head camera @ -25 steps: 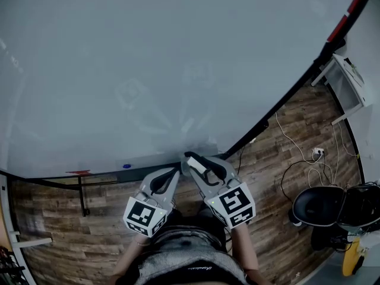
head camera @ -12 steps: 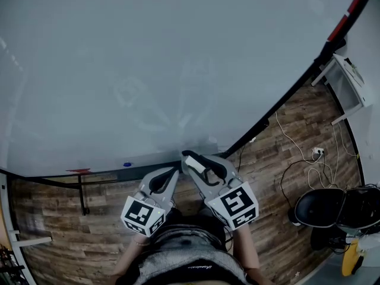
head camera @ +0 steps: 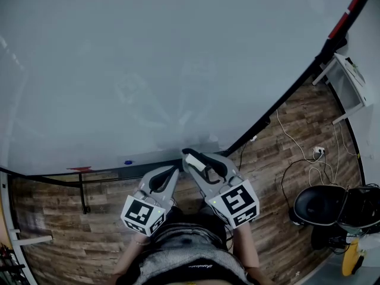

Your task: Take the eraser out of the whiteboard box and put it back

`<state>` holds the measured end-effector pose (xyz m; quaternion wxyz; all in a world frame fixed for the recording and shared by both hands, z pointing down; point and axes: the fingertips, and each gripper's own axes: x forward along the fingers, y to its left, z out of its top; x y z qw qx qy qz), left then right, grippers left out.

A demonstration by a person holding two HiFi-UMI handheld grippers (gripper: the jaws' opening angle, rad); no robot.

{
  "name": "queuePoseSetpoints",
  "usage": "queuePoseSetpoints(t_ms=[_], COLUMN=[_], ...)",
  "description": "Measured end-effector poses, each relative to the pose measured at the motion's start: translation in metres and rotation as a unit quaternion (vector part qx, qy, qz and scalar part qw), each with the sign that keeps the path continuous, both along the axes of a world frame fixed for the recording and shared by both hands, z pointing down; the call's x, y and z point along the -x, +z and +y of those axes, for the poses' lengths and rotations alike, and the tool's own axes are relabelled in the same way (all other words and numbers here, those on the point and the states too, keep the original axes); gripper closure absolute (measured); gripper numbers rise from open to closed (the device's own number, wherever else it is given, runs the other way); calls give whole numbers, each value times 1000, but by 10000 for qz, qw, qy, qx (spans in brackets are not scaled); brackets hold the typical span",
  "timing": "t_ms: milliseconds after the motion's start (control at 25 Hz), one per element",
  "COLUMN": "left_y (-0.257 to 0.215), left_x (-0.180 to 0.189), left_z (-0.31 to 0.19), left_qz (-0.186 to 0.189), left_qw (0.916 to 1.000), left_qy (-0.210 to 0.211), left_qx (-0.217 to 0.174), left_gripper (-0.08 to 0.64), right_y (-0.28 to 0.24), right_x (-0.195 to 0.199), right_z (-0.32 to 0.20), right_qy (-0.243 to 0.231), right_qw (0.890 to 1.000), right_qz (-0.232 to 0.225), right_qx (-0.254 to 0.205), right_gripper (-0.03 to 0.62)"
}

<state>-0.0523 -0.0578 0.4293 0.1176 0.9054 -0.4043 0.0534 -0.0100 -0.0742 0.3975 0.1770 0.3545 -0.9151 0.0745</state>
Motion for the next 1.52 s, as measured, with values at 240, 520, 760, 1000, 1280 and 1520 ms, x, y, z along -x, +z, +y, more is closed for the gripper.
queuePoseSetpoints(t_ms=[240, 520, 760, 1000, 1280, 1520], left_y=[1, 2, 3, 4, 3, 5], left_x=[1, 1, -1, -2, 0, 0], left_z=[1, 1, 3, 3, 3, 3], left_qz=[-14, -20, -31, -28, -38, -55], left_qw=[10000, 10000, 10000, 9999, 9999, 9999], left_qy=[5, 39, 79, 113, 93, 107], left_qx=[-1, 33, 12, 35, 59, 44], left_gripper=[558, 558, 558, 560, 558, 558], right_y=[-4, -6, -7, -4, -9, -9], right_x=[-1, 1, -1, -2, -2, -2], right_z=[2, 3, 3, 2, 3, 5], right_qy=[18, -16, 10, 19, 15, 7], right_qw=[10000, 10000, 10000, 10000, 10000, 10000], right_qz=[2, -30, -11, 9, 7, 27], right_qx=[-25, -13, -40, -17, -39, -48], right_gripper=[439, 439, 439, 440, 440, 440])
